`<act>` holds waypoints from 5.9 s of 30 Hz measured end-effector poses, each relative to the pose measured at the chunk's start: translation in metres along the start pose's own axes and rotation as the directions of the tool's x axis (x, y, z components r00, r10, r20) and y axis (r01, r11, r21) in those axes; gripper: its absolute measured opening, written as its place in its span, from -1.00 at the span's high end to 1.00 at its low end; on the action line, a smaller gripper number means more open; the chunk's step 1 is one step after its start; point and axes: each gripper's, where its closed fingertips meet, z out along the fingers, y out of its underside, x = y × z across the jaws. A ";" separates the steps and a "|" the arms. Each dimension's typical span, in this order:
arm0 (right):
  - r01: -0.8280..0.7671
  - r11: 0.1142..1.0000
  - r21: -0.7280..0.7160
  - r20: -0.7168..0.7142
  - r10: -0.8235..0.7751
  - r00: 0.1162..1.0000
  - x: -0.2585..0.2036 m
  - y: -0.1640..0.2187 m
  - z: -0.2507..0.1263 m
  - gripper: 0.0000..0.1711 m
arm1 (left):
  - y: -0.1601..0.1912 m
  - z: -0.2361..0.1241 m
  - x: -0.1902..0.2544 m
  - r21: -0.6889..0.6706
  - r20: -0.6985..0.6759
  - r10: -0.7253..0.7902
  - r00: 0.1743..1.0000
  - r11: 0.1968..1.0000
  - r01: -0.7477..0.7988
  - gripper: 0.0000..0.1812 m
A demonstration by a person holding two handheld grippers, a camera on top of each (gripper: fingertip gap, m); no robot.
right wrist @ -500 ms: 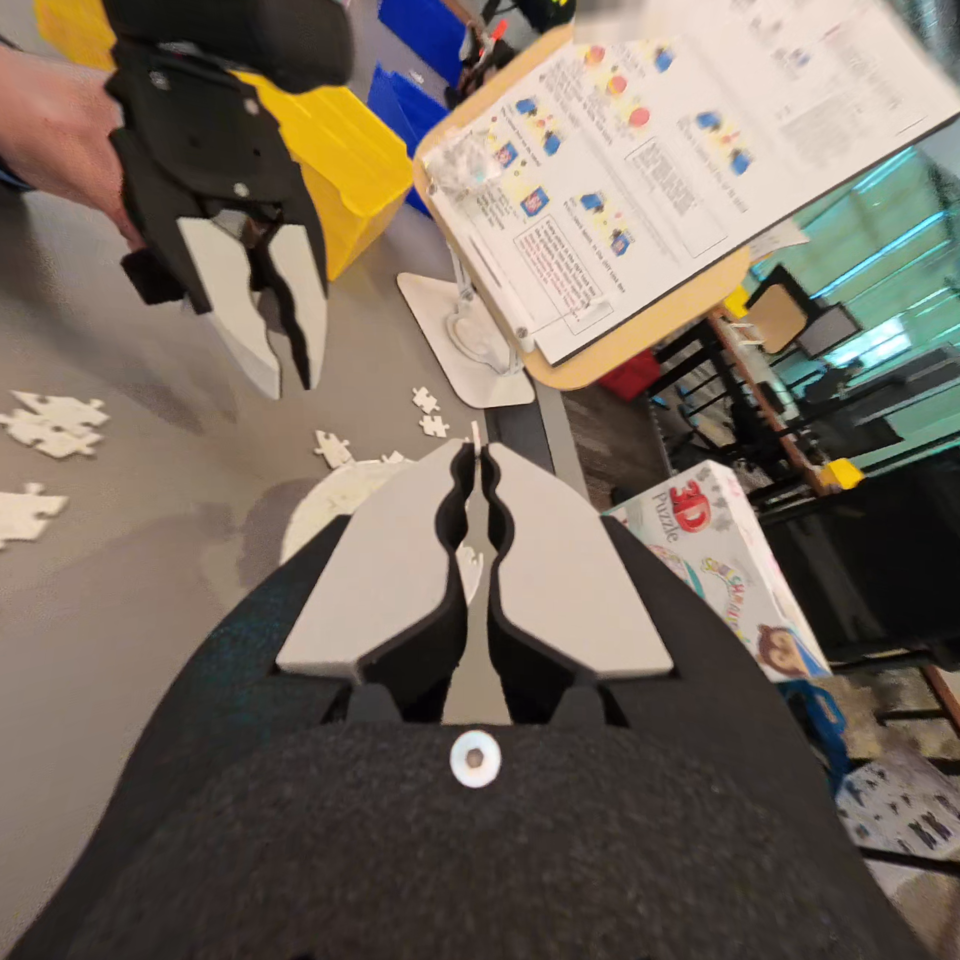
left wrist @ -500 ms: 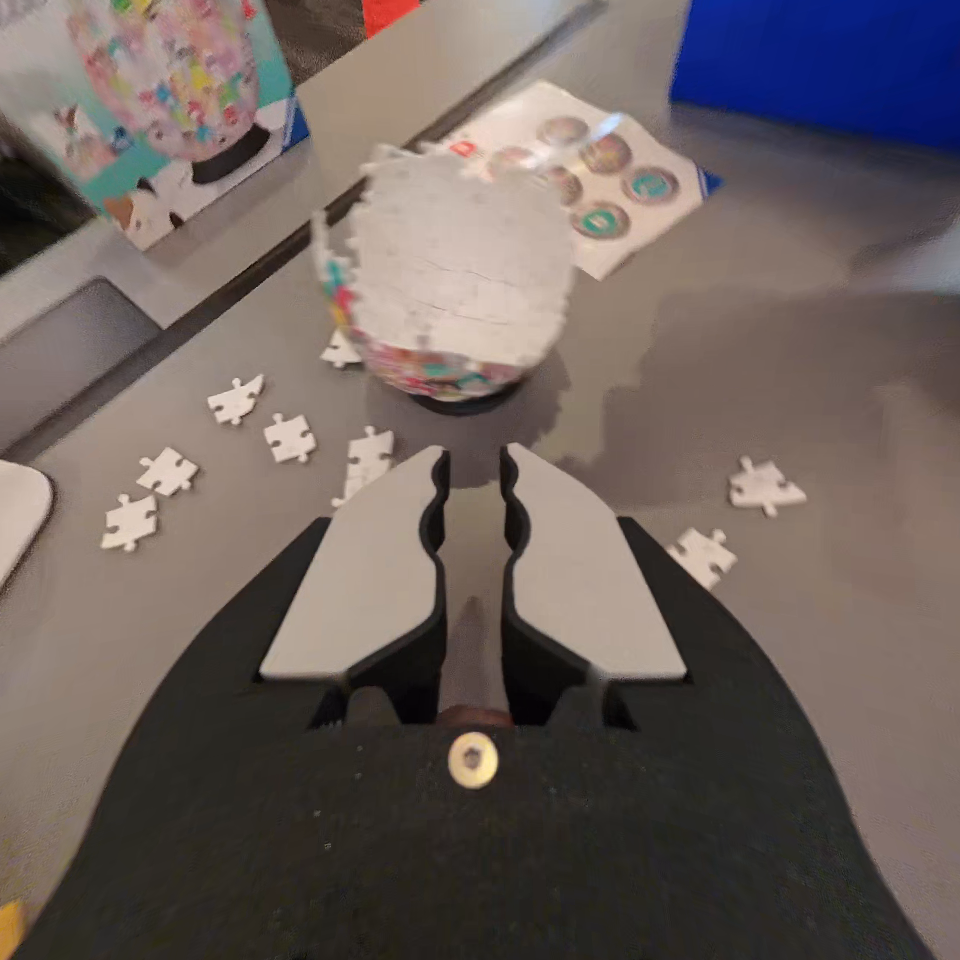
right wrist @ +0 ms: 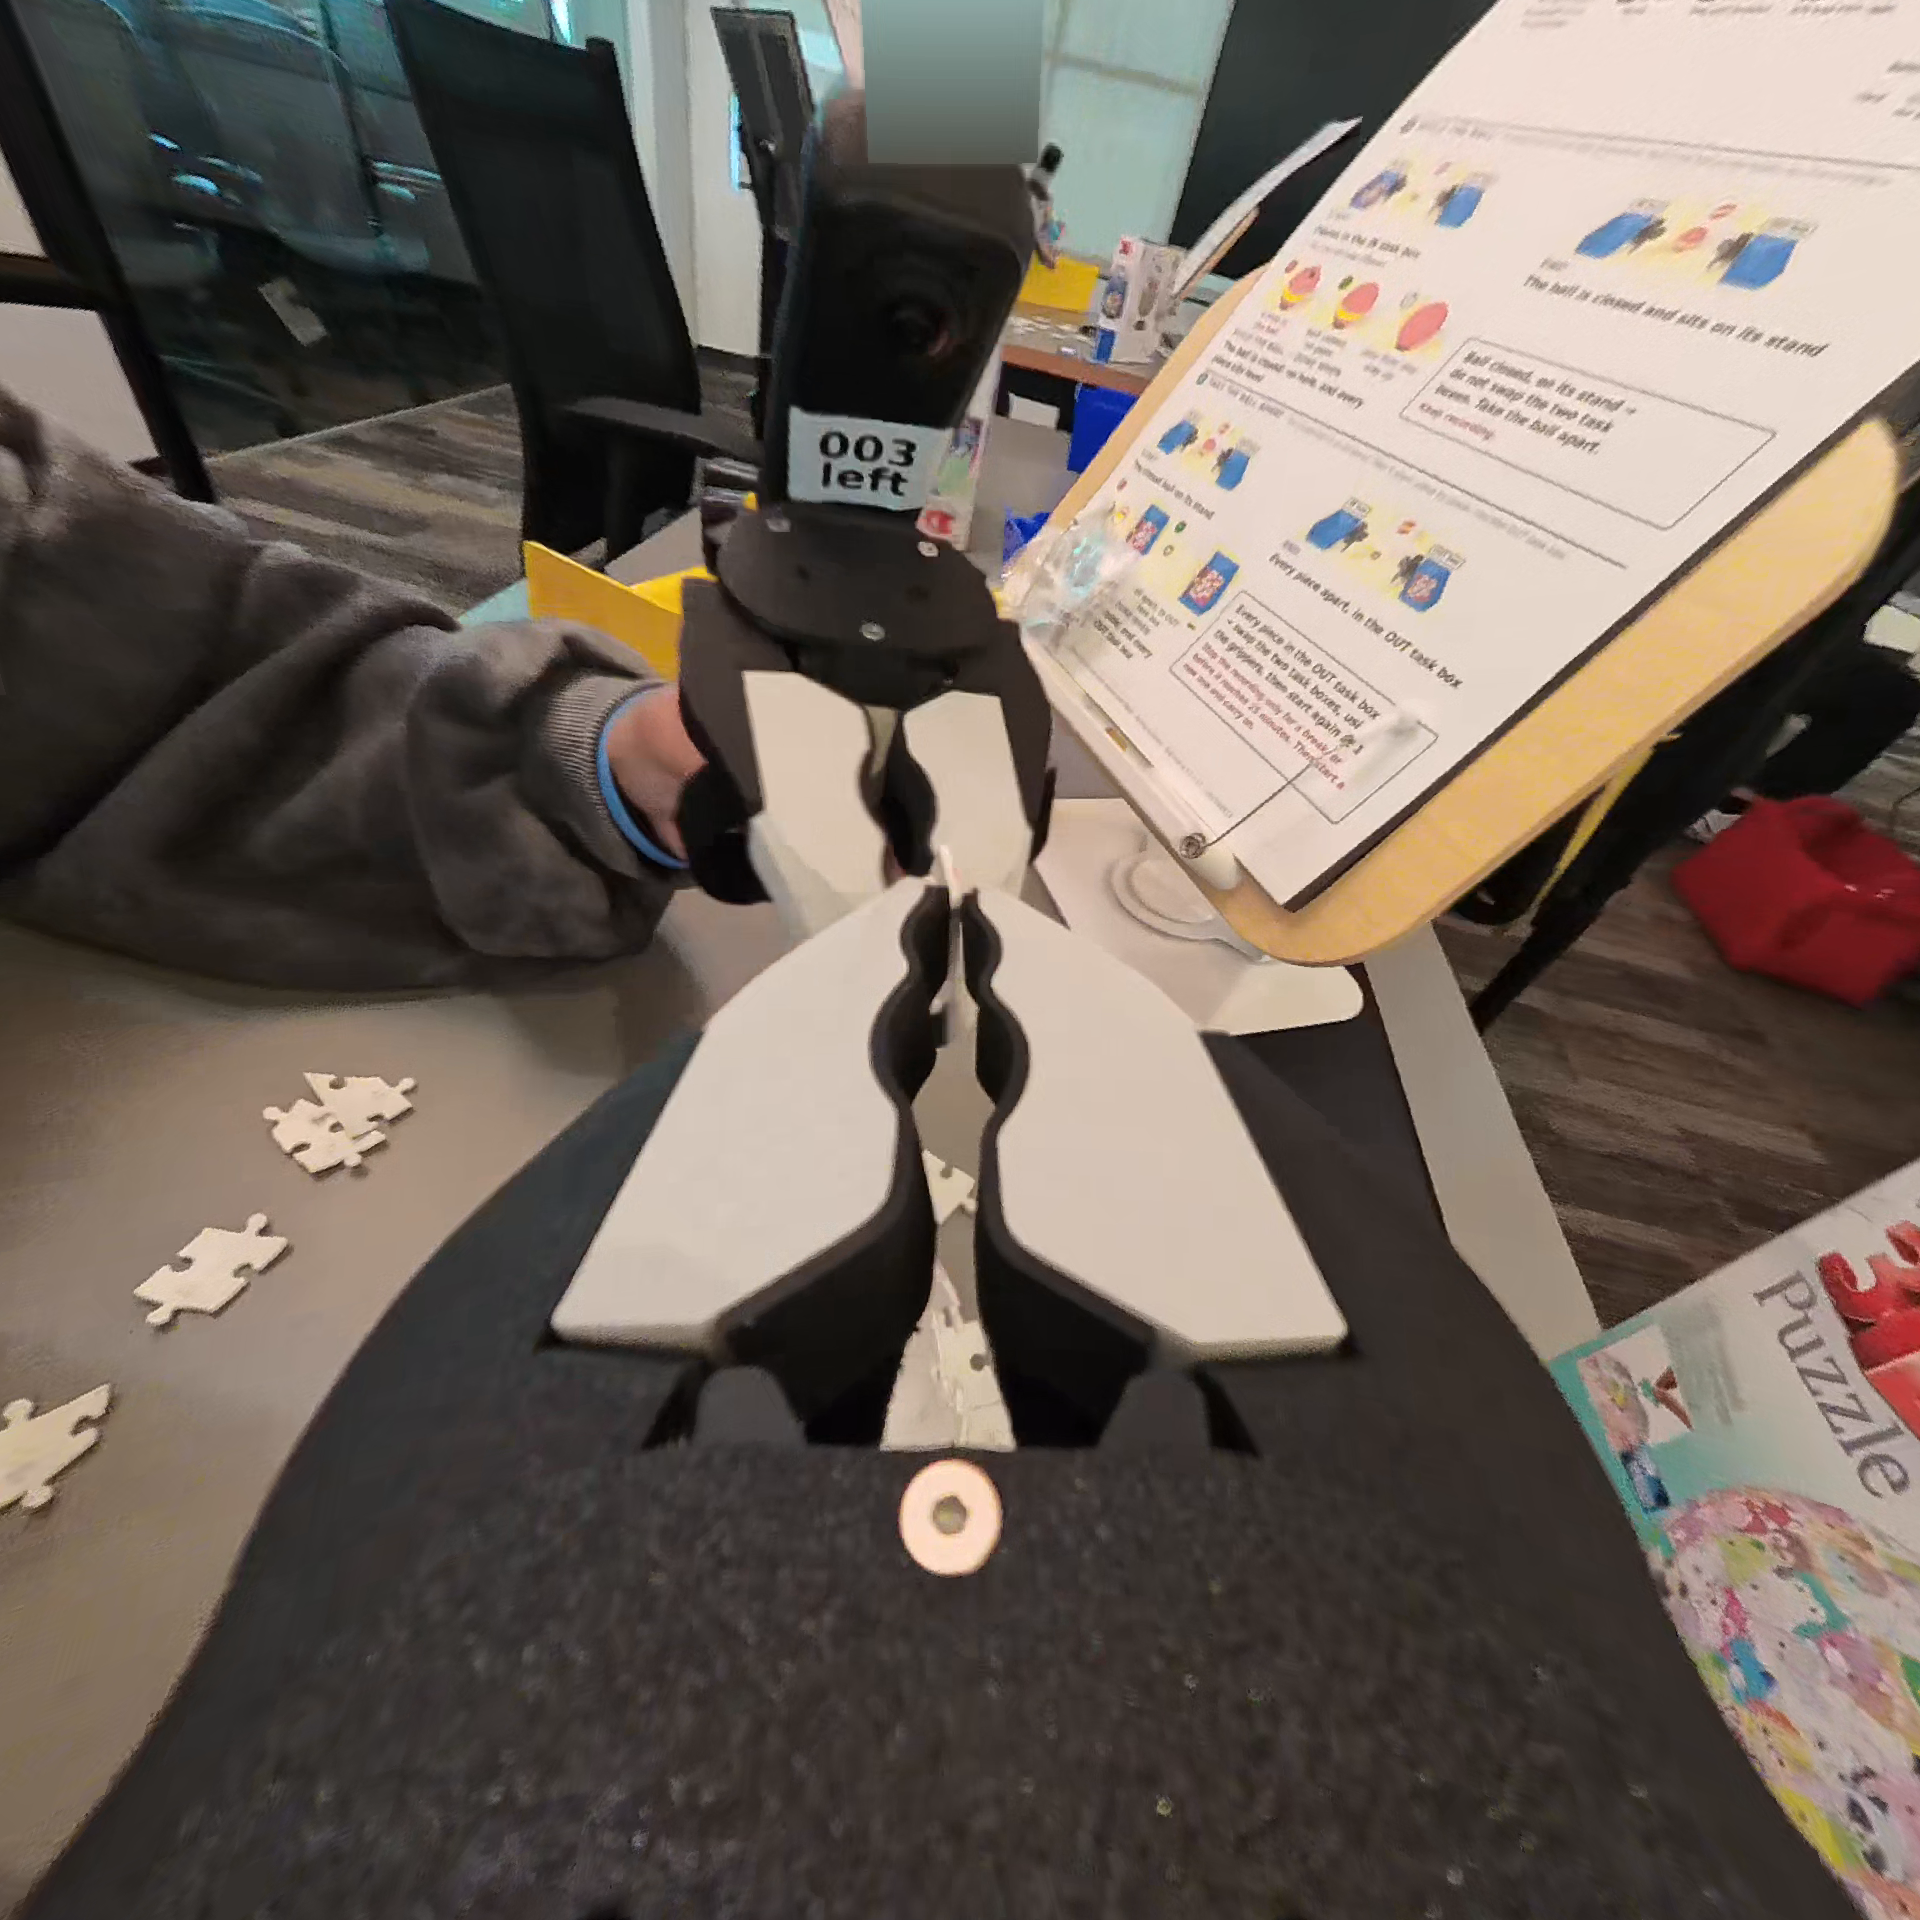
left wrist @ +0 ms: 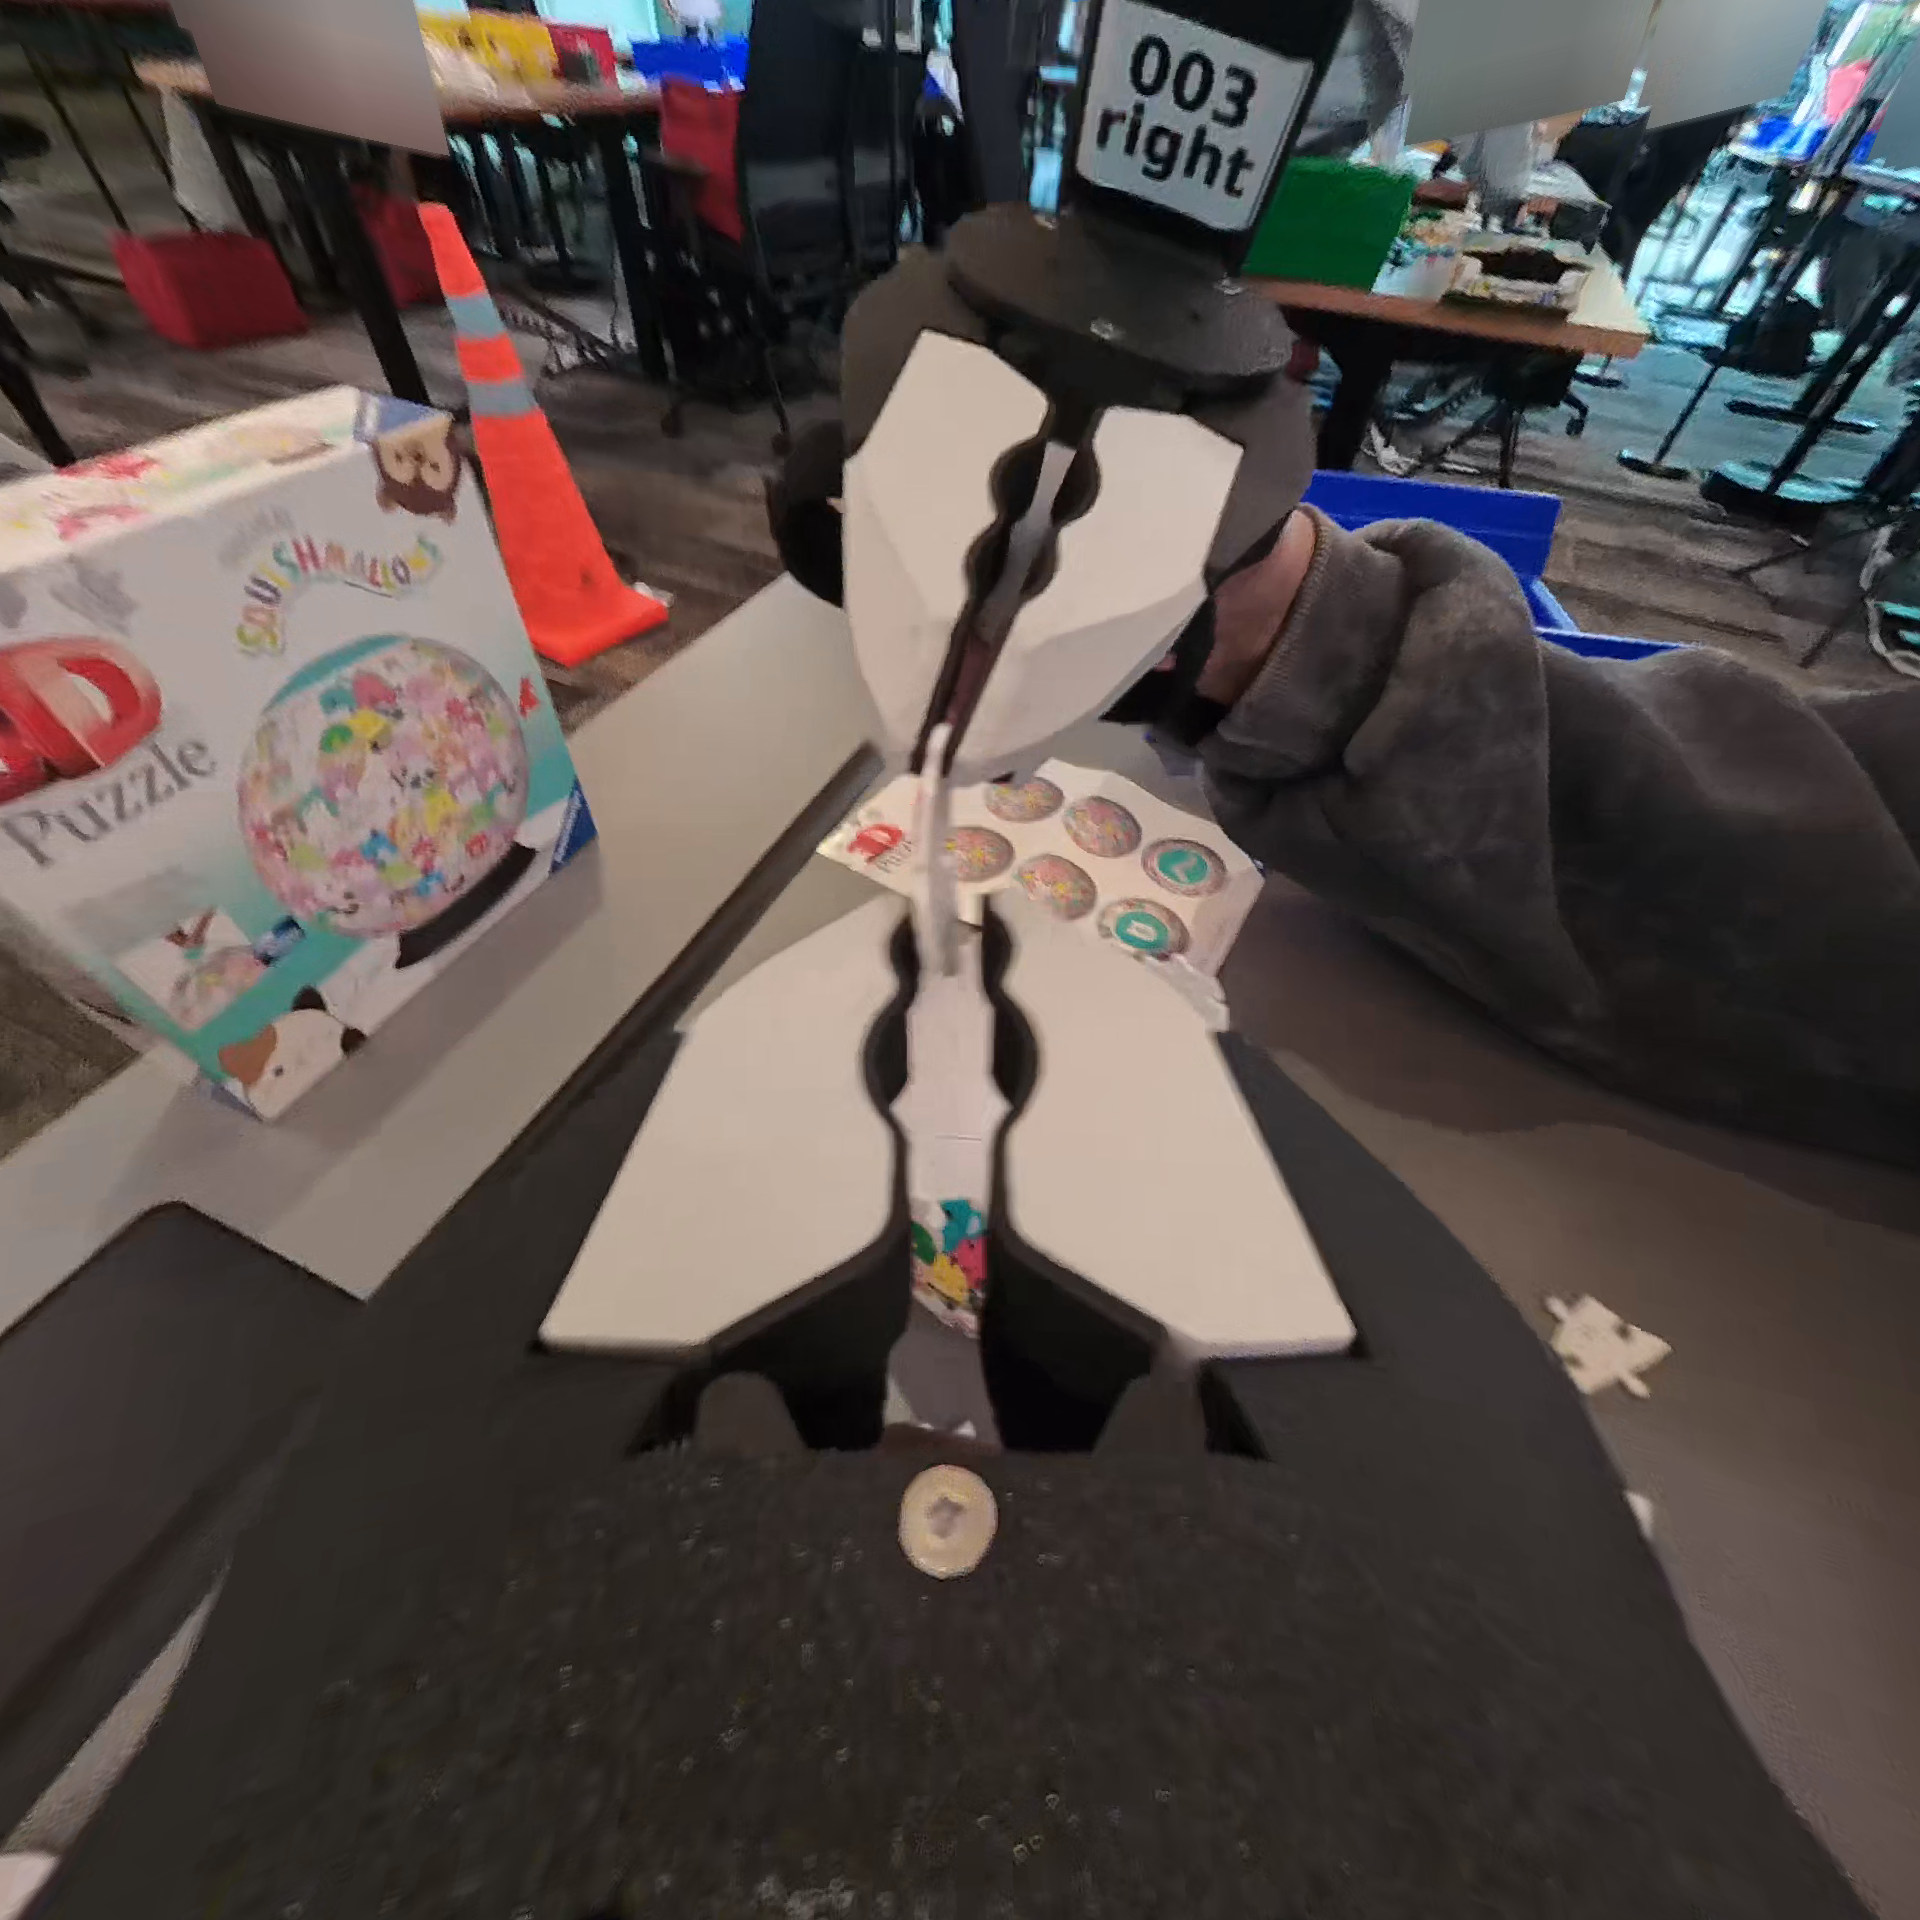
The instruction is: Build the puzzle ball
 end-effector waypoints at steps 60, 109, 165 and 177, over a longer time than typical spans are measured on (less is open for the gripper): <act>0.203 0.350 -0.914 0.116 -0.254 0.960 0.001 0.143 0.000 0.98 | 0.120 0.066 -0.045 -0.357 -0.110 -0.254 0.961 0.912 0.200 1.00; 0.434 0.431 -0.791 0.282 -0.373 0.884 0.003 0.146 0.007 0.98 | 0.122 0.059 -0.044 -0.319 -0.183 -0.279 0.943 0.924 0.212 1.00; 0.446 0.428 -0.786 0.257 -0.430 0.865 0.015 0.149 0.014 0.97 | 0.145 0.066 -0.051 -0.395 -0.171 -0.326 0.930 0.887 0.238 1.00; 0.438 0.424 -0.793 0.249 -0.430 0.868 0.016 0.150 0.013 0.95 | 0.144 0.066 -0.051 -0.391 -0.169 -0.329 0.929 0.888 0.244 1.00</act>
